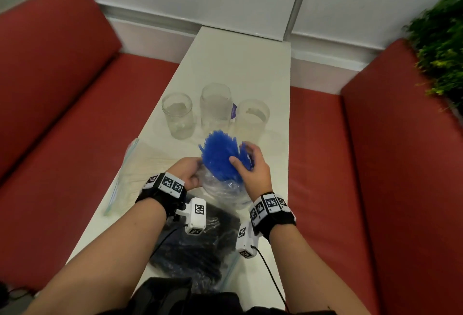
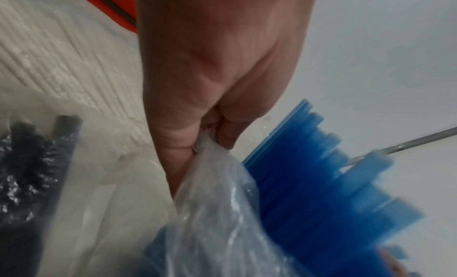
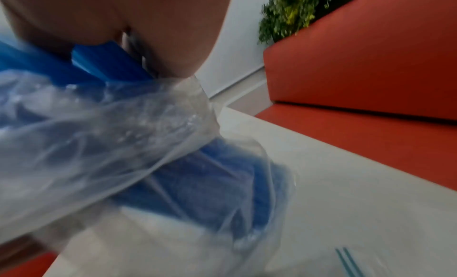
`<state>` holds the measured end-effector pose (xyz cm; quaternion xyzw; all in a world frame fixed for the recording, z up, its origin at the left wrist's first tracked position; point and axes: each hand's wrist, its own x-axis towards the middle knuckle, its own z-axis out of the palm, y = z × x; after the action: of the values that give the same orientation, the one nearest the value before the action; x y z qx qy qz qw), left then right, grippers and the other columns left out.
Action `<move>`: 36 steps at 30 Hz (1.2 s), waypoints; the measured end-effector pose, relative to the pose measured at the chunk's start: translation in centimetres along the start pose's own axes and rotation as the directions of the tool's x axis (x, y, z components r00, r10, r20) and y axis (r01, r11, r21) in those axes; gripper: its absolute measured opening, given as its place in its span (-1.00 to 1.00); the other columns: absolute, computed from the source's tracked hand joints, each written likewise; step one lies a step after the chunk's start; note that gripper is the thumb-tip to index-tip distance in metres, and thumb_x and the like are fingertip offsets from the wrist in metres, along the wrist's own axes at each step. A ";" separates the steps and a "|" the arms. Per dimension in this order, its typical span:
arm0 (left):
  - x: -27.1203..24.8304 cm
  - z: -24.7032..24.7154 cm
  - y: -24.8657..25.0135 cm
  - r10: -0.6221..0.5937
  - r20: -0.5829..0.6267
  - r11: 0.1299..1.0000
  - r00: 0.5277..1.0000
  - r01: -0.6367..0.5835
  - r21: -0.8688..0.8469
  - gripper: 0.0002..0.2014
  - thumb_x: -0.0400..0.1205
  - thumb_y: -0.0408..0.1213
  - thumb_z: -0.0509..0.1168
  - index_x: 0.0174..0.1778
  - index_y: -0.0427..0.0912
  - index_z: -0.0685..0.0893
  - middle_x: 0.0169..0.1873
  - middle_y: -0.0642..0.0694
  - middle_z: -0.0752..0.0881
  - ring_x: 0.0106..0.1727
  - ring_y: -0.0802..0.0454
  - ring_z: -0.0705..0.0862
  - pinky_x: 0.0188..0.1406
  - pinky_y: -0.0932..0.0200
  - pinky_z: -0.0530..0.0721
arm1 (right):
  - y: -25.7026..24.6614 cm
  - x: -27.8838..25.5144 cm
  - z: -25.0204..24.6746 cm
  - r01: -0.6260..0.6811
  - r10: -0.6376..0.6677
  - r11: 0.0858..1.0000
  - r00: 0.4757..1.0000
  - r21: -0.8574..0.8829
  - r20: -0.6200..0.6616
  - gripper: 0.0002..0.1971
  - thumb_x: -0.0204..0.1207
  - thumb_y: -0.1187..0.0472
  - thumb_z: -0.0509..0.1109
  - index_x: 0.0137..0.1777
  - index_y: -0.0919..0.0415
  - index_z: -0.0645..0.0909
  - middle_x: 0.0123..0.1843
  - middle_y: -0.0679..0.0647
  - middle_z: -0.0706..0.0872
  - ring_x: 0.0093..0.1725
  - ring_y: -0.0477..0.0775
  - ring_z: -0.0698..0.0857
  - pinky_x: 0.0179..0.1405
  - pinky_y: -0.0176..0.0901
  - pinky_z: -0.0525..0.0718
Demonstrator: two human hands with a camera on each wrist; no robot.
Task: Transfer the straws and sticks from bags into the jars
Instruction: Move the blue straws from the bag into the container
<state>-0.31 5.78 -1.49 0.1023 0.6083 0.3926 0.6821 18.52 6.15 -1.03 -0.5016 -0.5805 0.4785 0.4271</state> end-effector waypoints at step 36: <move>2.0 -1.0 2.9 0.178 0.098 0.935 0.979 -0.199 0.295 -0.76 0.82 -0.28 0.18 0.18 -0.23 0.76 -0.02 -0.20 0.87 -0.13 -0.12 0.88 -0.27 0.03 0.82 | -1.2 2.0 -0.5 -0.045 0.041 0.999 0.977 -0.013 -0.208 -0.82 0.58 0.13 0.53 0.05 -0.11 0.59 -0.14 -0.19 0.76 -0.17 -0.30 0.71 -0.19 -0.52 0.61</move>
<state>-2.53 8.69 -1.42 0.2771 0.6246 0.3544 0.6384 18.51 8.11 0.27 -0.5650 -0.5259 0.4275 0.4706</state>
